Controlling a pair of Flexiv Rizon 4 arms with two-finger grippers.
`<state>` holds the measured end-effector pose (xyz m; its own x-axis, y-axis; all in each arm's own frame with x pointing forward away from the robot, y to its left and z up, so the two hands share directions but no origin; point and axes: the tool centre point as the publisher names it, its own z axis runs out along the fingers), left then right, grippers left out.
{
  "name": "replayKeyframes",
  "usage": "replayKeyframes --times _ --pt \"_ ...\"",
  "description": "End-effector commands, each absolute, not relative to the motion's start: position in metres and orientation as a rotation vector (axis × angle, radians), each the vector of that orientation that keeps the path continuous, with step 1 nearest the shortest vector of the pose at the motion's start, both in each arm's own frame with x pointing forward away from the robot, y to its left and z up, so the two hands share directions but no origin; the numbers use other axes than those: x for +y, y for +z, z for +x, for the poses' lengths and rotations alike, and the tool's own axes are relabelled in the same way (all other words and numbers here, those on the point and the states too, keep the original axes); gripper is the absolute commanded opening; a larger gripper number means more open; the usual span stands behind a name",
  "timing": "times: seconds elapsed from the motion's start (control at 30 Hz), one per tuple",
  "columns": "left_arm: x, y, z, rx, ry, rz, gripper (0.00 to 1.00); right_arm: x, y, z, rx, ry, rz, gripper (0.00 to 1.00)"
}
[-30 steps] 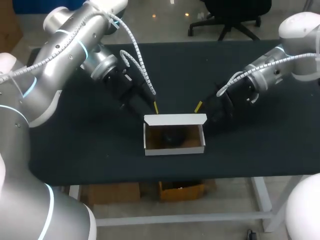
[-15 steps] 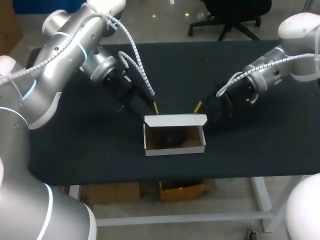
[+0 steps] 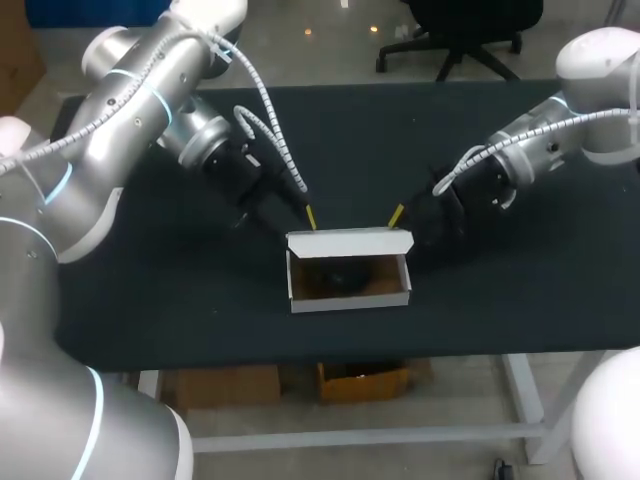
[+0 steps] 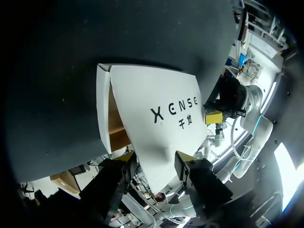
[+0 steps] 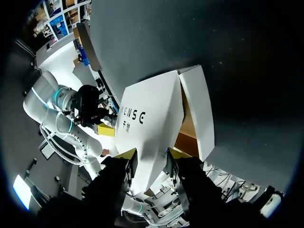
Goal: Assemble the packaging by folding the flat box into shape, placing the metal phone stand inside, and closing the box properly
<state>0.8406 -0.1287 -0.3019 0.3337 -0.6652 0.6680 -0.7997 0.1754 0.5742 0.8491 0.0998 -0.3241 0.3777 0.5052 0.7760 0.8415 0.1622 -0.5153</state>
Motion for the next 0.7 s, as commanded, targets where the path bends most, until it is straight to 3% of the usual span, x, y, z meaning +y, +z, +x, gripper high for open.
replayKeyframes --times 0.03,0.7 --pt "-0.1314 -0.3076 0.8461 -1.374 0.112 1.479 0.53 0.1040 -0.3267 0.8456 -1.272 -0.371 -1.492 0.38" --pt "-0.1279 -0.3150 0.8440 -1.383 0.104 1.484 0.53 0.1019 -0.3308 0.8397 -1.268 -0.372 -1.503 0.38"
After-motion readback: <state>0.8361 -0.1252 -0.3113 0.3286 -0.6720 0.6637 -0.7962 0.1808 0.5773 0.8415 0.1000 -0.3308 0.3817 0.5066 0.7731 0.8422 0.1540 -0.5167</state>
